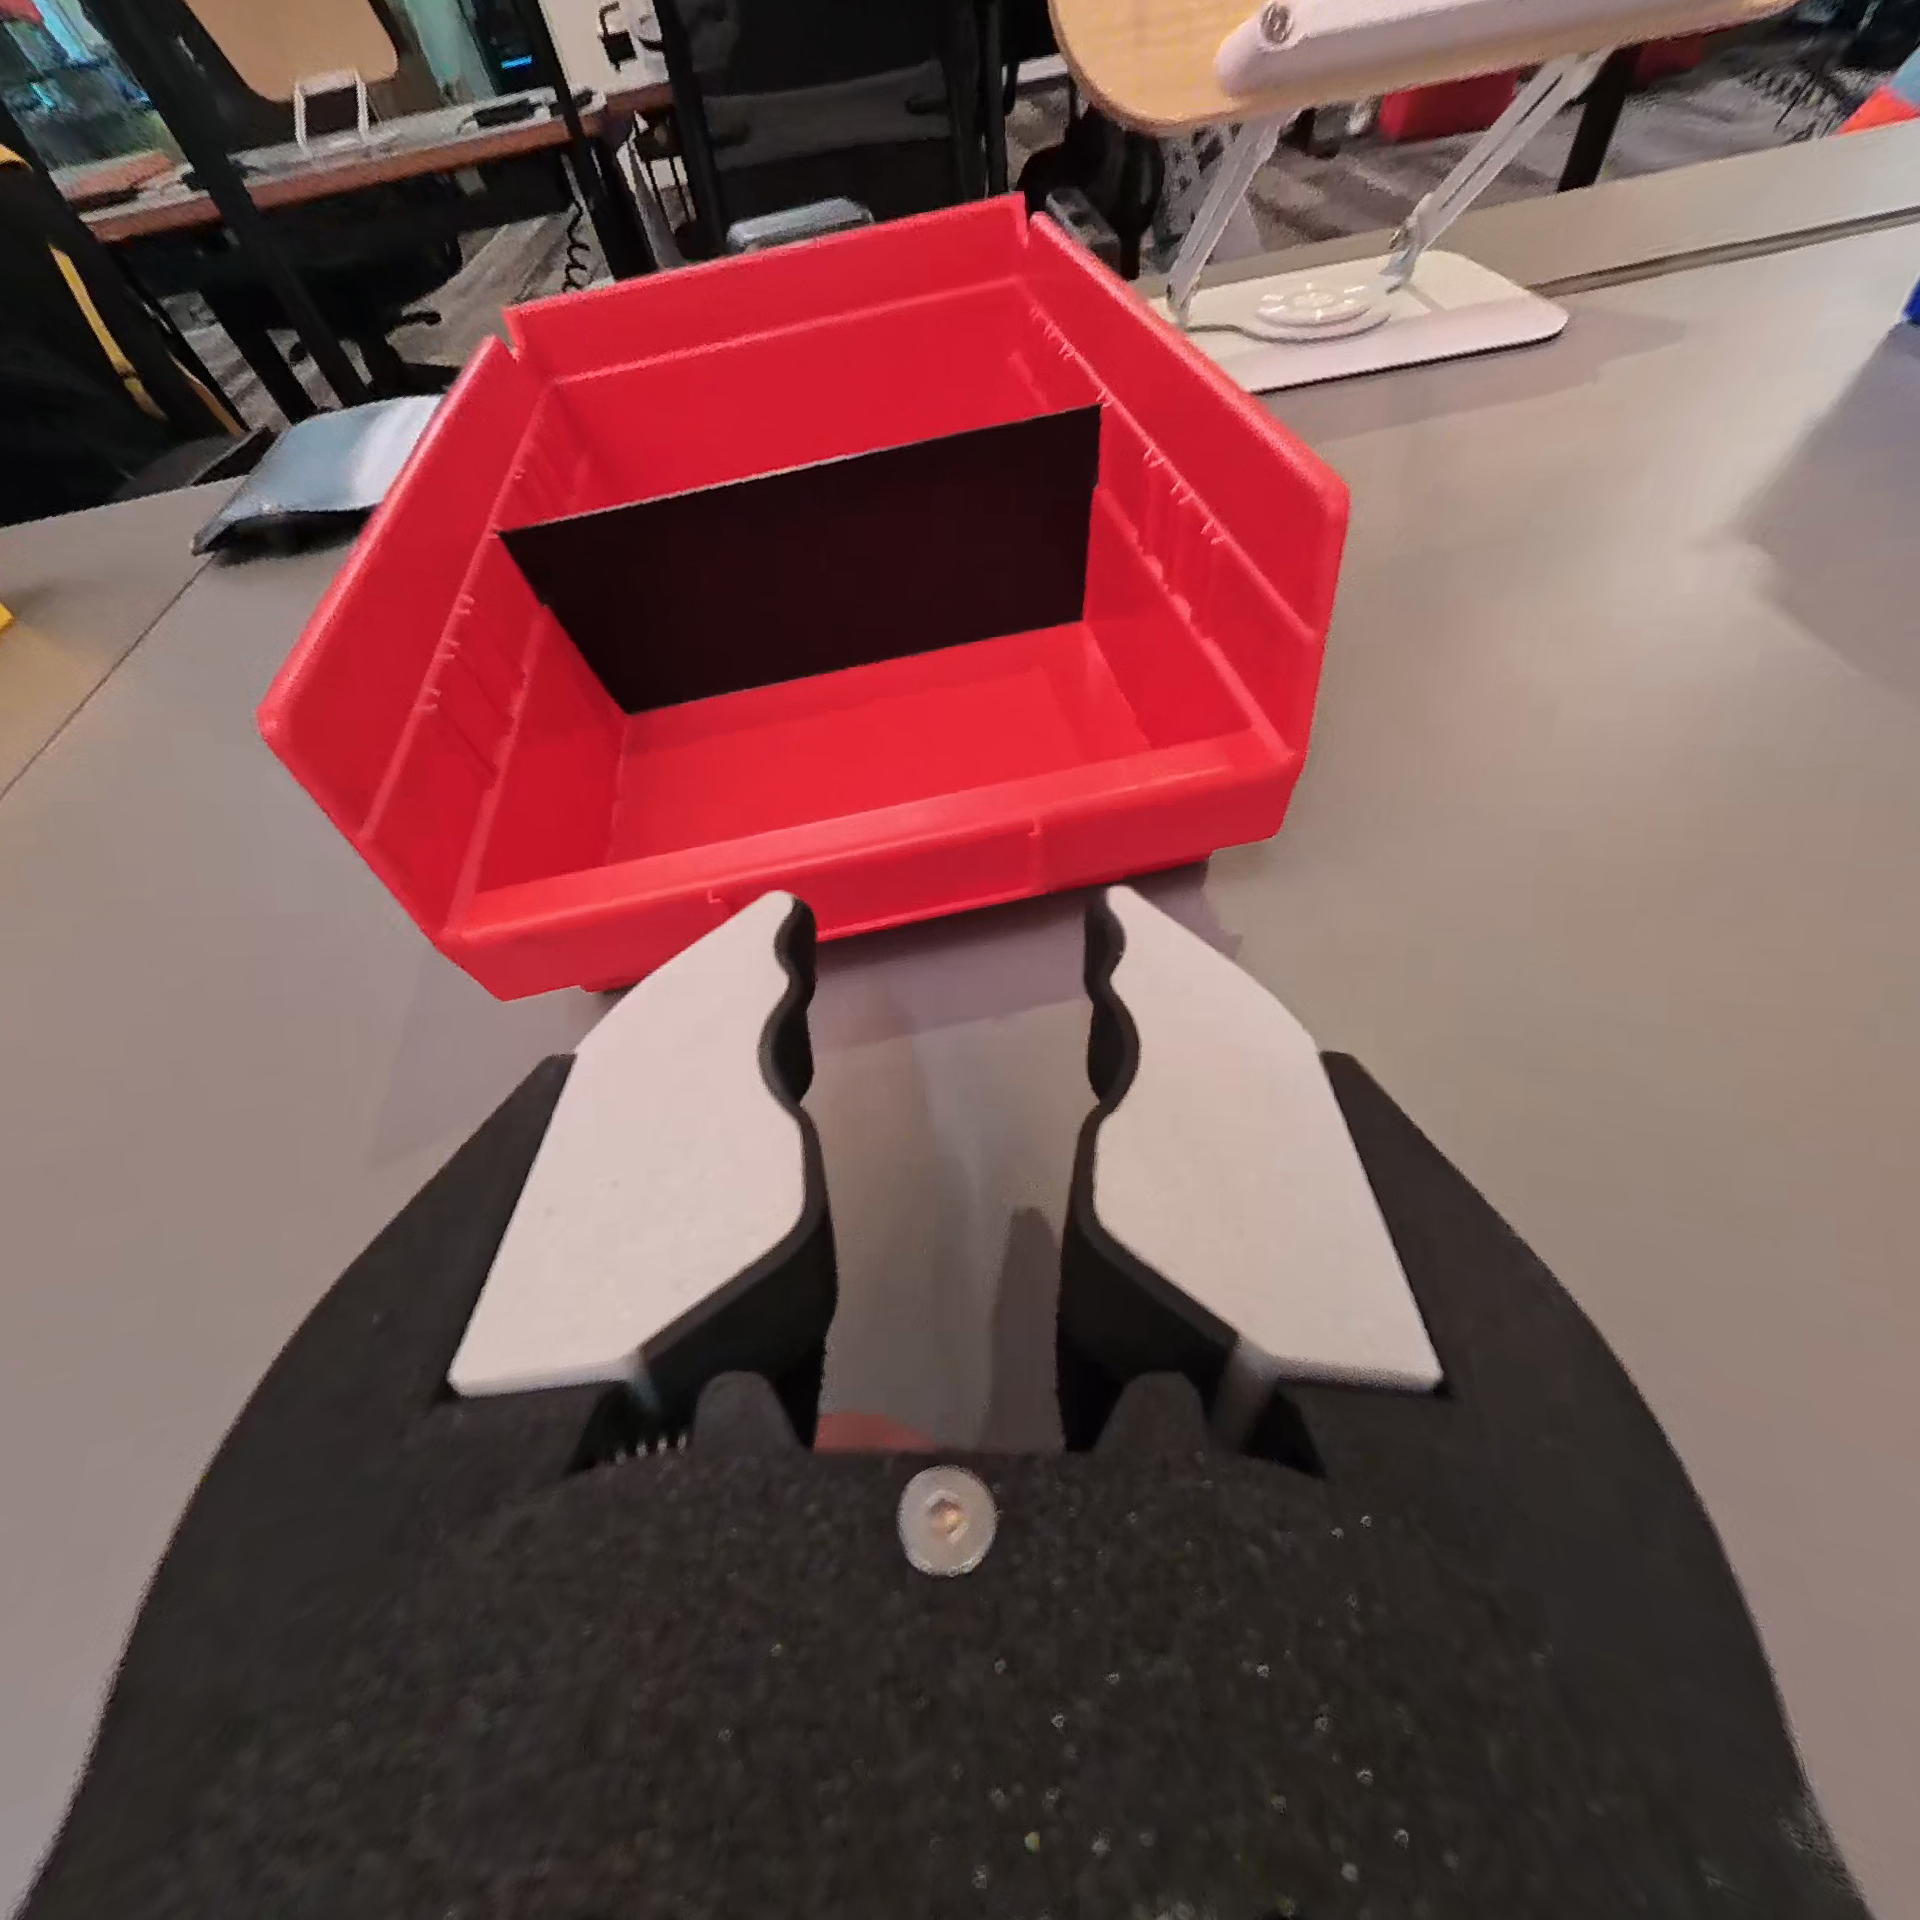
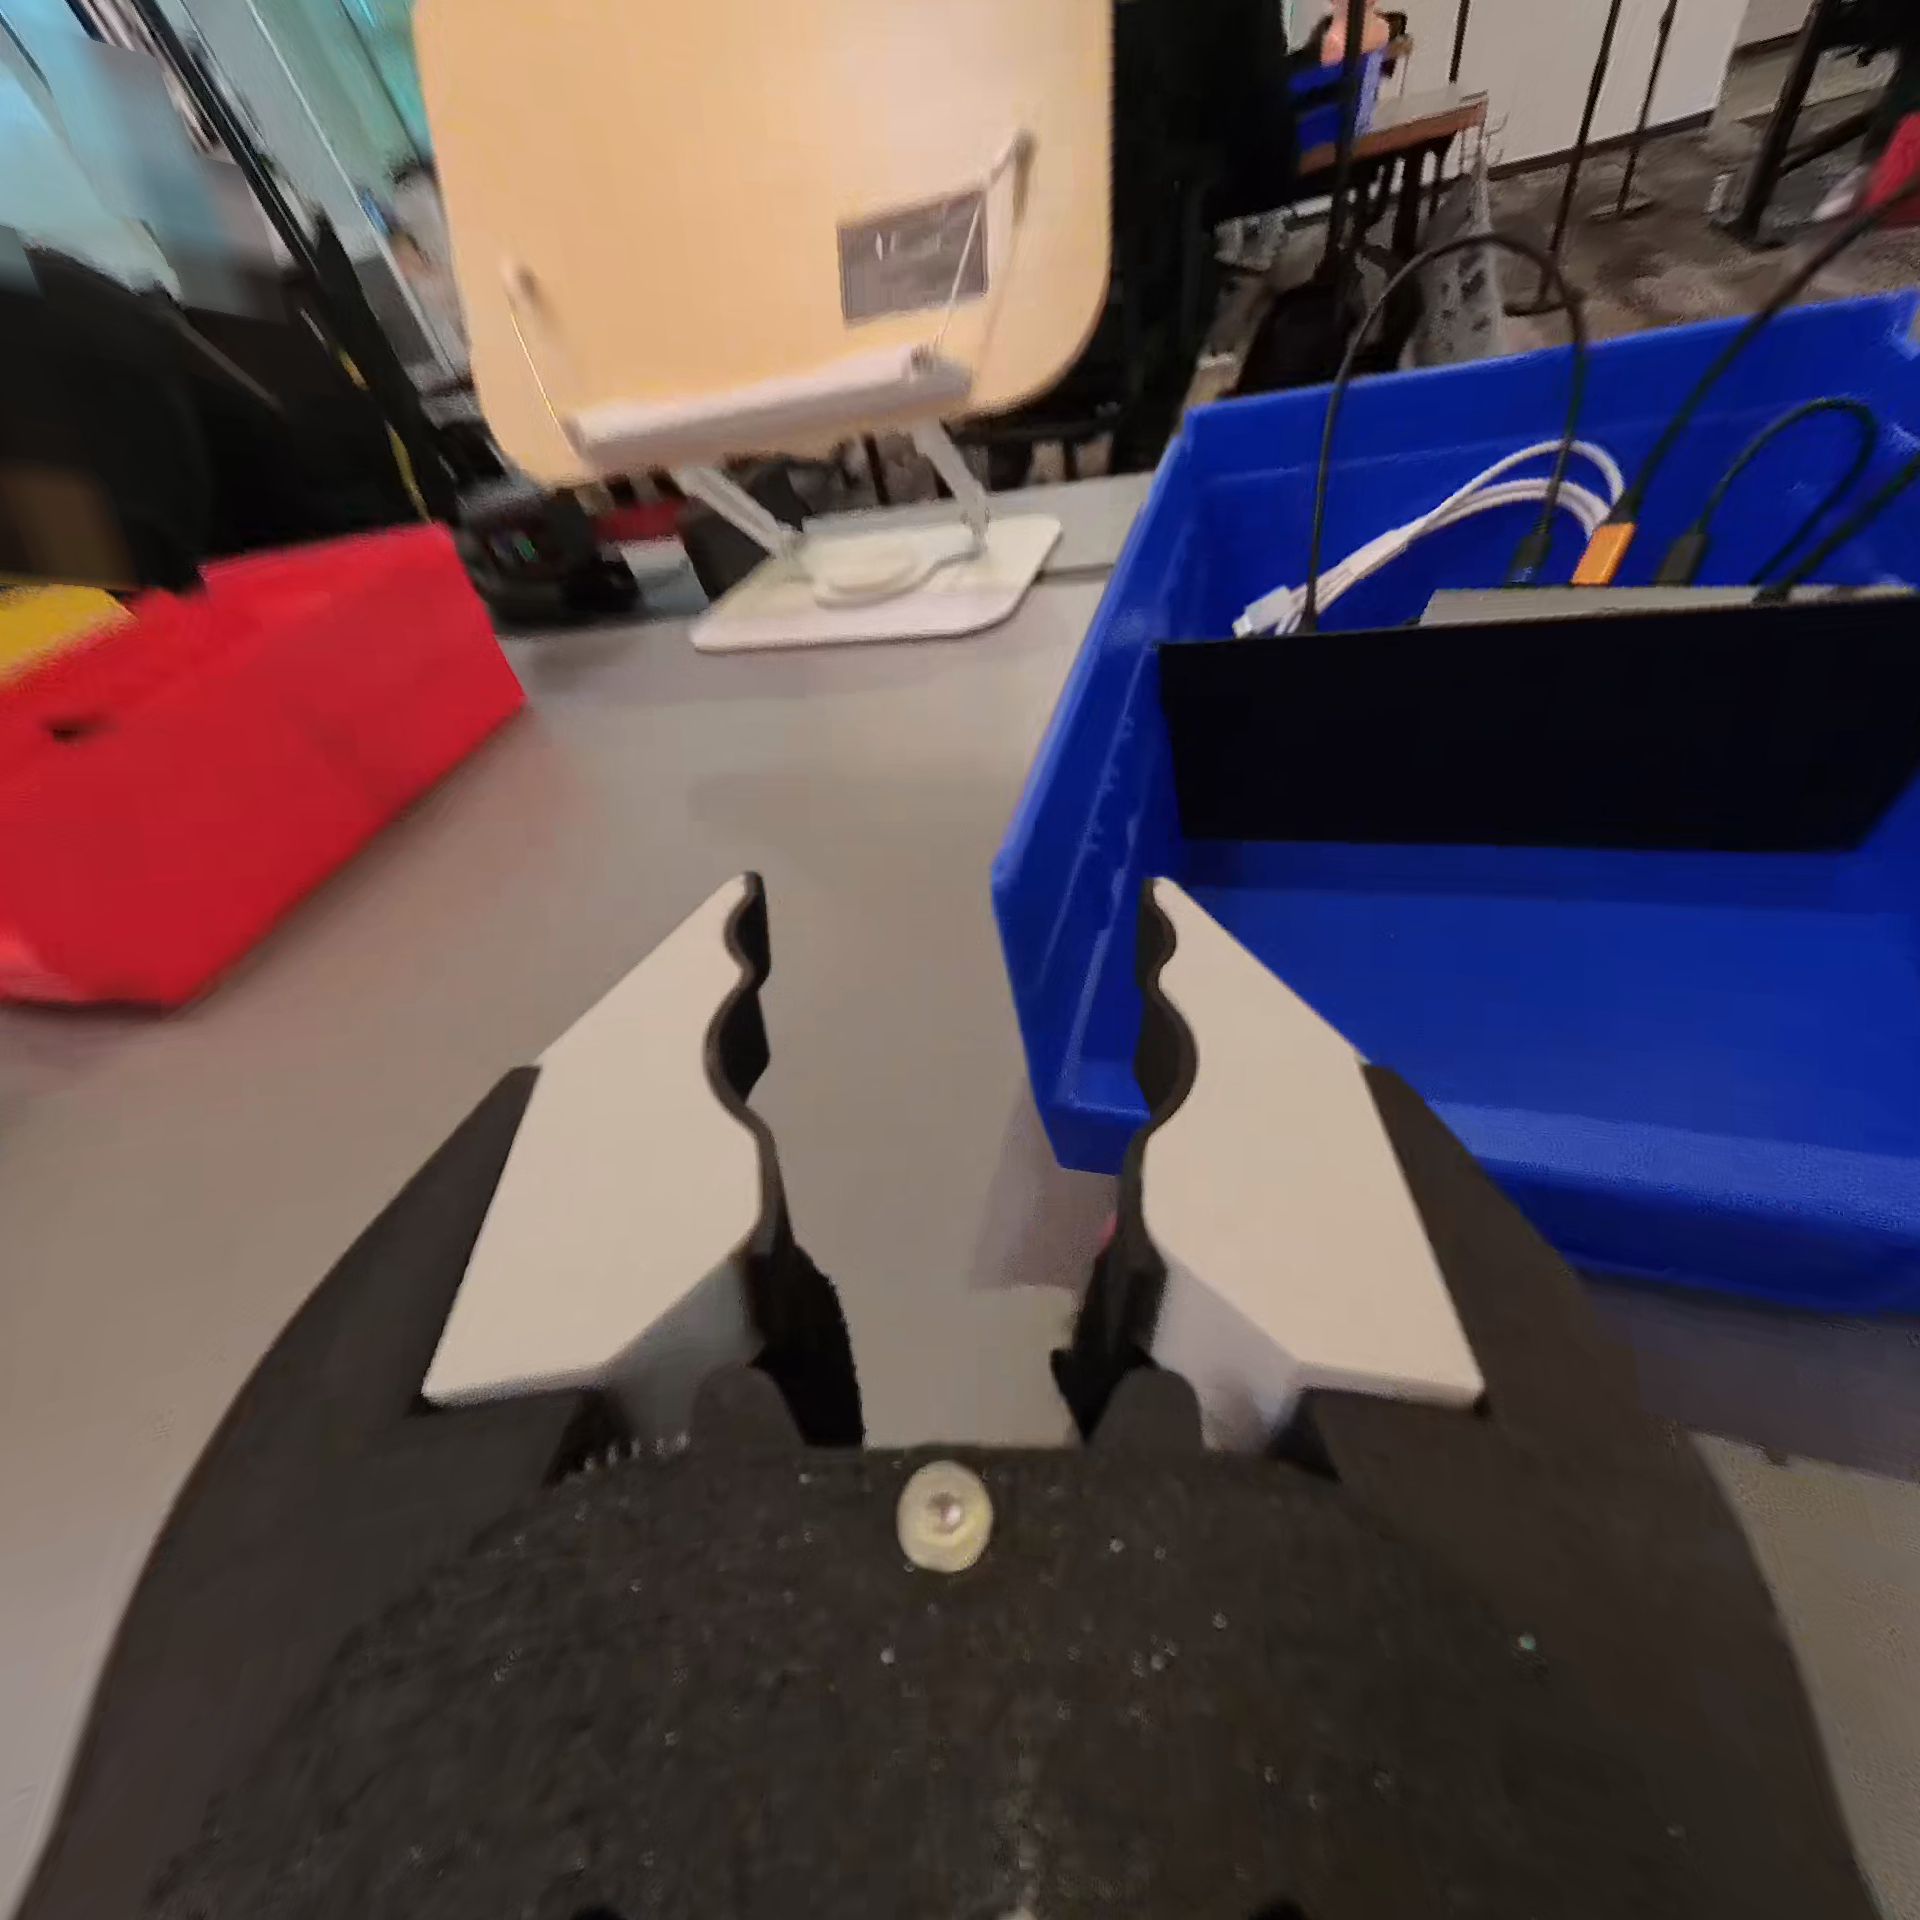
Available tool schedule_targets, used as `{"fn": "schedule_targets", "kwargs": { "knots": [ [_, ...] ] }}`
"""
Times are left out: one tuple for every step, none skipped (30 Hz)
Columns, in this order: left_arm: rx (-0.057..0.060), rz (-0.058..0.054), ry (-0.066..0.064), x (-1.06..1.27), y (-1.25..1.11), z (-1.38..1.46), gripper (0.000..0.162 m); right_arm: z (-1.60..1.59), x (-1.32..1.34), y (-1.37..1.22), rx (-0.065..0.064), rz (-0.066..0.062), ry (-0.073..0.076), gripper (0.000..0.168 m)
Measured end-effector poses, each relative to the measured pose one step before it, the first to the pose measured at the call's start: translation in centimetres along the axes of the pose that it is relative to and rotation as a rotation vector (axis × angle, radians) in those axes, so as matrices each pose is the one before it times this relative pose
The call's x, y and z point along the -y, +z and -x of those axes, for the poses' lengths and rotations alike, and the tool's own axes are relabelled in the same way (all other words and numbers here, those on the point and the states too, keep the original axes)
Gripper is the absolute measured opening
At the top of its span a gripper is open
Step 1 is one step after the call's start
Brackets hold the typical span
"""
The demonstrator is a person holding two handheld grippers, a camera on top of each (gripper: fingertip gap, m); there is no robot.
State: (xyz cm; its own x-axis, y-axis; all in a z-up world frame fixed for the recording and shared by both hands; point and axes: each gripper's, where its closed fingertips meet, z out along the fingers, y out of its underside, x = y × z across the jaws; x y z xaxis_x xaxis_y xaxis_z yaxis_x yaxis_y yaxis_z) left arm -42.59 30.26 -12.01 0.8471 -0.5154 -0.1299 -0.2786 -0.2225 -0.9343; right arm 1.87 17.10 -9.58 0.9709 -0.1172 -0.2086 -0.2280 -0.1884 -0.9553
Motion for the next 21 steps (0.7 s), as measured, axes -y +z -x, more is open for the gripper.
{"fn": "schedule_targets", "kwargs": {
  "knots": [
    [-0.0008, -0.0095, -0.0167, 0.096, -0.368, -0.039, 0.051, 0.129, -0.682, 0.851, -0.0343, 0.0321, -0.0560, 0.069],
    [-0.0001, -0.0044, -0.0213, -0.001, -0.356, 0.032, 0.053, 0.123, -0.506, 0.793, -0.0299, 0.0254, -0.0427, 0.069],
    [-0.0101, 0.0005, -0.0202, -0.074, -0.309, -0.061, 0.055, 0.323, -0.284, 0.698, -0.0072, 0.0206, -0.0326, 0.069],
    [-0.0144, -0.0007, -0.0182, -0.114, -0.293, -0.113, 0.056, 0.226, -0.089, 0.570, -0.0074, 0.0149, -0.0136, 0.072],
    [-0.0050, 0.0043, -0.0142, -0.224, -0.255, 0.018, 0.057, -0.006, 0.025, 0.387, -0.0177, 0.0102, -0.0059, 0.071],
    [-0.0088, 0.0138, -0.0055, -0.331, -0.225, -0.036, 0.057, 0.099, 0.036, 0.249, -0.0054, 0.0070, -0.0067, 0.070],
    [-0.0145, 0.0130, -0.0010, -0.303, -0.171, -0.141, 0.057, 0.130, 0.008, 0.138, -0.0023, 0.0047, -0.0063, 0.070],
    [0.0044, -0.0002, -0.0064, -0.089, -0.181, 0.108, 0.056, 0.138, -0.017, 0.084, -0.0017, 0.0017, -0.0081, 0.070],
    [0.0063, -0.0151, -0.0045, 0.176, -0.204, 0.113, 0.055, 0.134, -0.048, -0.003, -0.0018, 0.0010, -0.0075, 0.070],
    [-0.0019, -0.0182, 0.0029, 0.292, -0.139, -0.064, 0.055, 0.222, -0.047, -0.073, 0.0044, 0.0017, -0.0045, 0.070],
    [-0.0053, -0.0154, 0.0086, 0.288, -0.078, -0.146, 0.053, 0.367, -0.058, -0.164, 0.0147, 0.0027, -0.0023, 0.069],
    [-0.0016, -0.0163, 0.0113, 0.329, -0.031, -0.168, 0.051, 0.469, -0.067, -0.254, 0.0195, 0.0025, 0.0013, 0.067],
    [-0.0163, -0.0199, 0.0146, 0.381, 0.018, -0.465, 0.049, 0.639, -0.072, -0.305, 0.0261, -0.0006, 0.0063, 0.065],
    [-0.0199, -0.0124, 0.0146, 0.303, 0.077, -0.611, 0.048, 0.908, -0.051, -0.322, 0.0388, -0.0049, 0.0106, 0.065],
    [-0.0081, -0.0047, 0.0147, 0.239, 0.117, -0.577, 0.048, 1.166, -0.081, -0.303, 0.0488, -0.0050, 0.0131, 0.065],
    [-0.0152, -0.0079, 0.0200, 0.315, 0.166, -0.805, 0.048, 1.334, -0.142, -0.301, 0.0527, 0.0011, 0.0186, 0.065],
    [-0.0206, -0.0103, 0.0194, 0.358, 0.228, -1.000, 0.048, 1.426, -0.241, -0.295, 0.0507, 0.0082, 0.0199, 0.065],
    [-0.0179, -0.0066, 0.0130, 0.338, 0.274, -1.102, 0.048, 1.482, -0.337, -0.286, 0.0429, 0.0111, 0.0112, 0.065],
    [-0.0209, 0.0007, 0.0055, 0.239, 0.307, -1.280, 0.046, 1.556, -0.456, -0.264, 0.0348, 0.0161, -0.0010, 0.064],
    [-0.0315, 0.0068, -0.0004, 0.165, 0.353, -1.565, 0.044, 1.606, -0.398, -0.266, 0.0304, 0.0086, -0.0006, 0.065],
    [-0.0412, 0.0088, -0.0048, 0.110, 0.391, -1.849, 0.045, 1.484, -0.346, -0.298, 0.0233, 0.0049, 0.0055, 0.066]
  ]
}}
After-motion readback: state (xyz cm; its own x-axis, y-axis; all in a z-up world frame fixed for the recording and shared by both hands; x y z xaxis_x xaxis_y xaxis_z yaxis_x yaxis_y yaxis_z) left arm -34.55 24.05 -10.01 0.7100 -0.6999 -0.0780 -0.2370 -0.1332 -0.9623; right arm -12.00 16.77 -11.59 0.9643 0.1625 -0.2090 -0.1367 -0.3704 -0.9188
